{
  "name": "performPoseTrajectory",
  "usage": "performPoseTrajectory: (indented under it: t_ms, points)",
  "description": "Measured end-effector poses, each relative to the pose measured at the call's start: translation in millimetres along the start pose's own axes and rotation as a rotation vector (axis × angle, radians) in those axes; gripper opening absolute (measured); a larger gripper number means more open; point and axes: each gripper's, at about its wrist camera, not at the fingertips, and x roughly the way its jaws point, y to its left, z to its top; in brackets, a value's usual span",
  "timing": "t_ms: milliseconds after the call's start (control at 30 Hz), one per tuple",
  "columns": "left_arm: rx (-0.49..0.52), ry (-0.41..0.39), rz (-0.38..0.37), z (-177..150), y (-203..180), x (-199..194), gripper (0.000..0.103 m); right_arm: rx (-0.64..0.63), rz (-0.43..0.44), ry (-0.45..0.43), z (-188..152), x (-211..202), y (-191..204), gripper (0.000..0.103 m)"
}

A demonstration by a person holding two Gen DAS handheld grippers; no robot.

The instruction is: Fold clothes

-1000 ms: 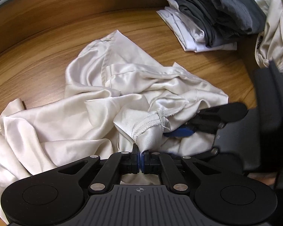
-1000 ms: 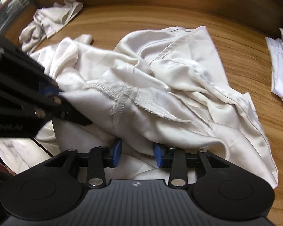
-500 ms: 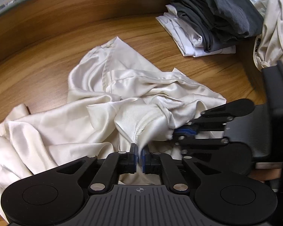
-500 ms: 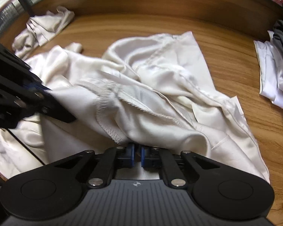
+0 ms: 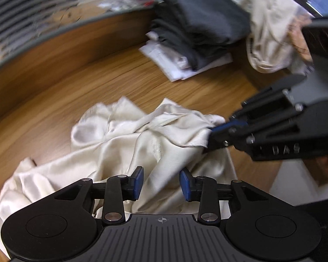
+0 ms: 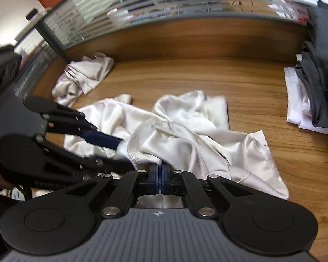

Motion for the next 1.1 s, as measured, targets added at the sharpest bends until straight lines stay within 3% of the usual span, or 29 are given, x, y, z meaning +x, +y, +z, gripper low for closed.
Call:
performPoseTrajectory:
  t_ms: [167, 400, 467, 600, 900, 1100]
  points:
    - [0.046, -0.029, -0.005, -3.0, -16.3, -15.9, 0.043, 0.048, 0.077, -0.053, 3.9, -31.5, 11.0, 0.002]
    - [0.059, -0.066, -0.01, -7.6, -23.6, -38.3, 0.046, 0.189, 0.275, -0.176, 16.0, -73.8, 7.5, 0.002]
    - [0.049, -0.062, -0.002, -9.5, -21.3, -39.4, 0.046, 0.193, 0.285, -0.197, 21.5, -76.9, 7.9, 0.002]
    - [0.011, -0.037, 0.031, -13.8, -13.1, -34.5, 0.046, 0.142, 0.214, -0.163, 30.2, -53.2, 11.1, 0.002]
    - [-0.091, -0.017, 0.114, -23.0, 15.9, -29.6, 0.044, -0.017, 0.019, -0.012, 51.6, 58.9, 19.9, 0.003]
    - [-0.143, -0.027, 0.142, -15.2, 38.6, -18.9, 0.032, -0.127, -0.024, 0.062, 66.0, 111.2, 18.3, 0.008]
